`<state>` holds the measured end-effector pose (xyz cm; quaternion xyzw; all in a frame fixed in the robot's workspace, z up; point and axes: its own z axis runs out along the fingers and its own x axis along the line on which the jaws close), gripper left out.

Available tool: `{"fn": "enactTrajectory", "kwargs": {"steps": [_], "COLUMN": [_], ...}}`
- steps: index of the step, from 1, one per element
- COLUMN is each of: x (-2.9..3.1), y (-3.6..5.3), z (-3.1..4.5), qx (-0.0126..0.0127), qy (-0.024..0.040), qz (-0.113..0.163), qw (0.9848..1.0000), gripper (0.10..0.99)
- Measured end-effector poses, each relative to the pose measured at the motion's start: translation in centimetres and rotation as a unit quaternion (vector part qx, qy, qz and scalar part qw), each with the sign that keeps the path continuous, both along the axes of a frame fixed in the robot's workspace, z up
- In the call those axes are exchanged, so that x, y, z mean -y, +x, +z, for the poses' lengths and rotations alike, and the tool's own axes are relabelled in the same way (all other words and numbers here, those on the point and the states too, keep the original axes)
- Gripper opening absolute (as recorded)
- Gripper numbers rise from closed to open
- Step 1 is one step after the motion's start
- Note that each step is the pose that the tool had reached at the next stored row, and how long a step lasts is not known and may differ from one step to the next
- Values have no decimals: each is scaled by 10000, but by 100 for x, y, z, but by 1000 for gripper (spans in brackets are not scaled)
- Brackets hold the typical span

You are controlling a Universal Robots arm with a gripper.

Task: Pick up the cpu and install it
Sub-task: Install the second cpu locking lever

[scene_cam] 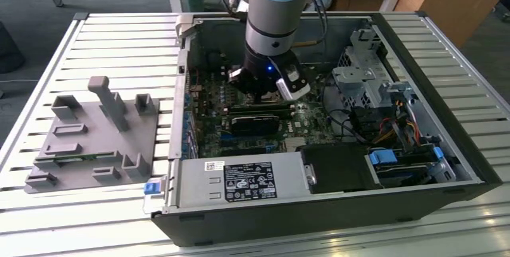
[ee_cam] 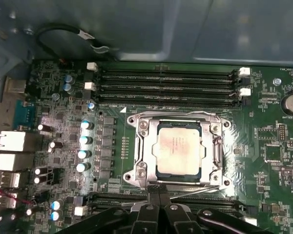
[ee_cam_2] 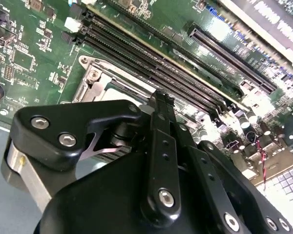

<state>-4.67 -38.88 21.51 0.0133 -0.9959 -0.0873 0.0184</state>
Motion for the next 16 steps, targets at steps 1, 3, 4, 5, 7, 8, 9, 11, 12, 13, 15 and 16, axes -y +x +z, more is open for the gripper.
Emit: {"fn": "enactTrajectory", "kwargs": {"steps": [1,3,4,5,7,8,9,11,12,13,15,16], "x": [15,44,59,74,86,86,86,88,88,87,94,105], "y": [-8,-30,-44,-54,-74,-86,-98,-116,-118,-119,-130,-140], "z": [0,-2,-3,-7,-27,-42,-58,-81,-88,-96,-104,-107], "qx": [0,0,0,0,0,0,0,-1,-1,0,3,9], "qy": [37,102,131,152,180,189,193,219,250,281,359,411], "qz": [-1,-1,-1,0,0,0,0,-1,0,0,0,1], "qw": [10000,9999,9999,9999,9998,9998,9998,9998,9997,9996,9994,9992], "gripper": [106,106,106,106,106,106,106,106,106,106,106,106]}}
